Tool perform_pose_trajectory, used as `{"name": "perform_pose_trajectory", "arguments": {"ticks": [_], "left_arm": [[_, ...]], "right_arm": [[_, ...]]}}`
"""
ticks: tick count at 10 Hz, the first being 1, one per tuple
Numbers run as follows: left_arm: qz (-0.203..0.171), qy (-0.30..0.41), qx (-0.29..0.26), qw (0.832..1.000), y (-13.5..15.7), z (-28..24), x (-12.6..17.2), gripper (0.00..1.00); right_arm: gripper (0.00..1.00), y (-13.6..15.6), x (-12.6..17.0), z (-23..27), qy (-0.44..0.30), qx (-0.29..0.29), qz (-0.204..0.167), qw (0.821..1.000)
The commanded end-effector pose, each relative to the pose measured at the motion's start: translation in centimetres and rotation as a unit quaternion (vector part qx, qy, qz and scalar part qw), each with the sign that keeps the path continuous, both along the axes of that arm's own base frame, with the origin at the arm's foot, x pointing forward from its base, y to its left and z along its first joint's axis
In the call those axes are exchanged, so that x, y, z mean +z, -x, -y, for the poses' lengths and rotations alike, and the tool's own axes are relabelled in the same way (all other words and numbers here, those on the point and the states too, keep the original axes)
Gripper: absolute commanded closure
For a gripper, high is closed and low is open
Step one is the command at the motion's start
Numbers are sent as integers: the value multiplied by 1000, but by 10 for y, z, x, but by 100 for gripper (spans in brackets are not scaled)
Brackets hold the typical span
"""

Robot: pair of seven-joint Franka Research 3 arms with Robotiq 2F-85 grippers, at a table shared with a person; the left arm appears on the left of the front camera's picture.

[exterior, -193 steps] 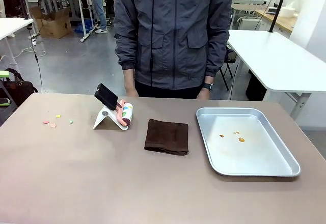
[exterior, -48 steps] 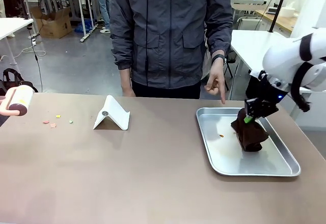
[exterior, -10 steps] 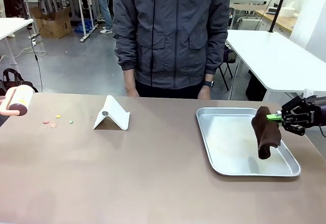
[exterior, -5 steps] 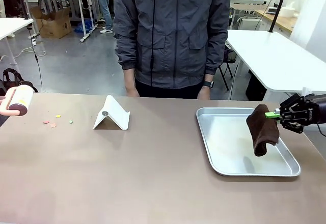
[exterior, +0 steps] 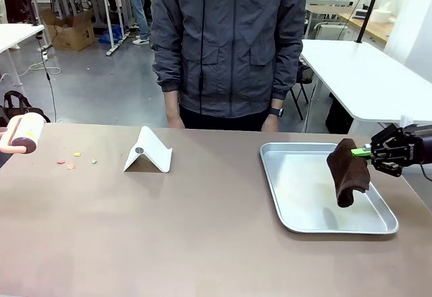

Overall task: Clean the surface of the table.
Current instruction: Clean the area not pointed to by the person.

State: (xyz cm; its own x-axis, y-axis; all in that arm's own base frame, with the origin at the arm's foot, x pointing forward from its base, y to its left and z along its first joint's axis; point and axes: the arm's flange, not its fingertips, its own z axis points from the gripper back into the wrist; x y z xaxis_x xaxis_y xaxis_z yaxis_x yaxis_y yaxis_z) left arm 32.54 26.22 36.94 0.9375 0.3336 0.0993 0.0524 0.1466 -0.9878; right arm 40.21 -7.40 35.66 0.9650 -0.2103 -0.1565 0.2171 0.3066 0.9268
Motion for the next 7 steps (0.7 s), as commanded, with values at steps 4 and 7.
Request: {"name": "perform_pose_trajectory", "arguments": {"ticks": [4,7], "left_arm": [[3,0,0,1000,3,2,3,100],[1,-62,14,998,14,11,15,78]], "right_arm": [[88,-4,8,-4,-8,-7,-6,1000],[88,-4,8,-4,-8,-7,-6,1000]]}}
